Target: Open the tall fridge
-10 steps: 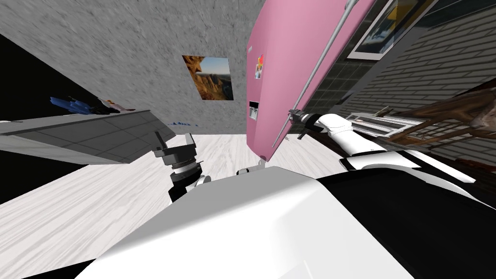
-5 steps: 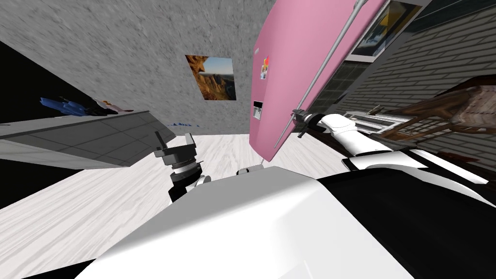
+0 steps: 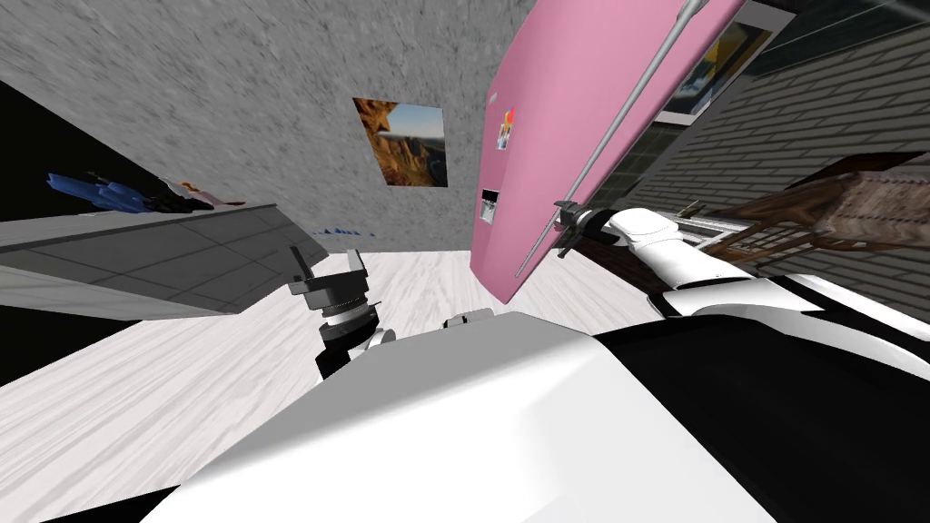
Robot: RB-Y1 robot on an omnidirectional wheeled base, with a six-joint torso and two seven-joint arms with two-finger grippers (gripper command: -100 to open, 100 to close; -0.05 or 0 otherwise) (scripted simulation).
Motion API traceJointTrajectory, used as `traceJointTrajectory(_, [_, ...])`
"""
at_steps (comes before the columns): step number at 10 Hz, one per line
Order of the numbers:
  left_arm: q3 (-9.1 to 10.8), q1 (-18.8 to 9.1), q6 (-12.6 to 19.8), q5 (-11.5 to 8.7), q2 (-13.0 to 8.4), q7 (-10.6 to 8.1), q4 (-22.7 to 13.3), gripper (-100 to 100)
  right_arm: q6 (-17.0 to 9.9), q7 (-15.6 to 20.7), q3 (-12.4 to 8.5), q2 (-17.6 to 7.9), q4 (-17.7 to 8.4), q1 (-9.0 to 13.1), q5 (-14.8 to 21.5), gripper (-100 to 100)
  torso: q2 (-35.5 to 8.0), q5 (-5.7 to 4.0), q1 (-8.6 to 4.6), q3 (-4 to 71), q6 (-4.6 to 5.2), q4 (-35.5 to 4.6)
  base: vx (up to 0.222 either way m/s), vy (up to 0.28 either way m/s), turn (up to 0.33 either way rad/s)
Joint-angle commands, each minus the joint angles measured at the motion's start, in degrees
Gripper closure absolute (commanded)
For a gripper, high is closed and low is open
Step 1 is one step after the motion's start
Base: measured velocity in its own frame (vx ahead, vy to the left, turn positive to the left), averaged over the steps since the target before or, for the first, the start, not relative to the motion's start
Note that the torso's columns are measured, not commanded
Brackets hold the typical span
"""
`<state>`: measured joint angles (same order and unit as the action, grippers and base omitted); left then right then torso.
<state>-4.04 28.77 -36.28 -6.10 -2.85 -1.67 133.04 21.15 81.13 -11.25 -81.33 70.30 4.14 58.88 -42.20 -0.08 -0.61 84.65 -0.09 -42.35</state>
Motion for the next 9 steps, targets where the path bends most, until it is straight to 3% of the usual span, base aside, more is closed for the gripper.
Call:
traceJointTrajectory(1, [0.01,0.00,0.00,0.00,-0.01,0.00,0.00,0,1.58,-1.57,-0.85,-2.57,-0.69,0.25,-0.80,-100,-0.02,0.02,0.11,-0.02,0.05,0.00,0.030,-0.035,-0.015])
traceJointTrajectory(2, [0.01,0.00,0.00,0.00,-0.01,0.00,0.00,0,2.37,-2.41,-1.11,-3.92,-1.03,0.37,-1.19,-100,-0.04,0.05,0.43,-0.05,0.08,0.05,0.030,-0.013,-0.033])
traceJointTrajectory(3, [0.00,0.00,0.00,0.00,0.00,0.00,0.00,0,1.91,-1.96,-0.90,-3.25,-0.89,0.34,-0.98,-100,-0.08,0.13,0.71,-0.08,0.08,0.05,0.014,-0.008,-0.016])
traceJointTrajectory(4, [0.00,0.00,0.00,0.00,0.00,0.00,0.00,0,2.01,-2.07,-0.98,-3.38,-0.98,0.38,-1.00,0,-0.13,0.13,0.80,-0.12,0.03,0.07,0.003,-0.006,-0.005])
traceJointTrajectory(9, [0.00,0.00,0.00,0.00,0.00,0.00,0.00,0,1.99,-2.06,-0.96,-3.36,-1.01,0.35,-0.99,0,-0.08,0.08,0.59,-0.08,0.09,0.06,0.000,0.000,0.000])
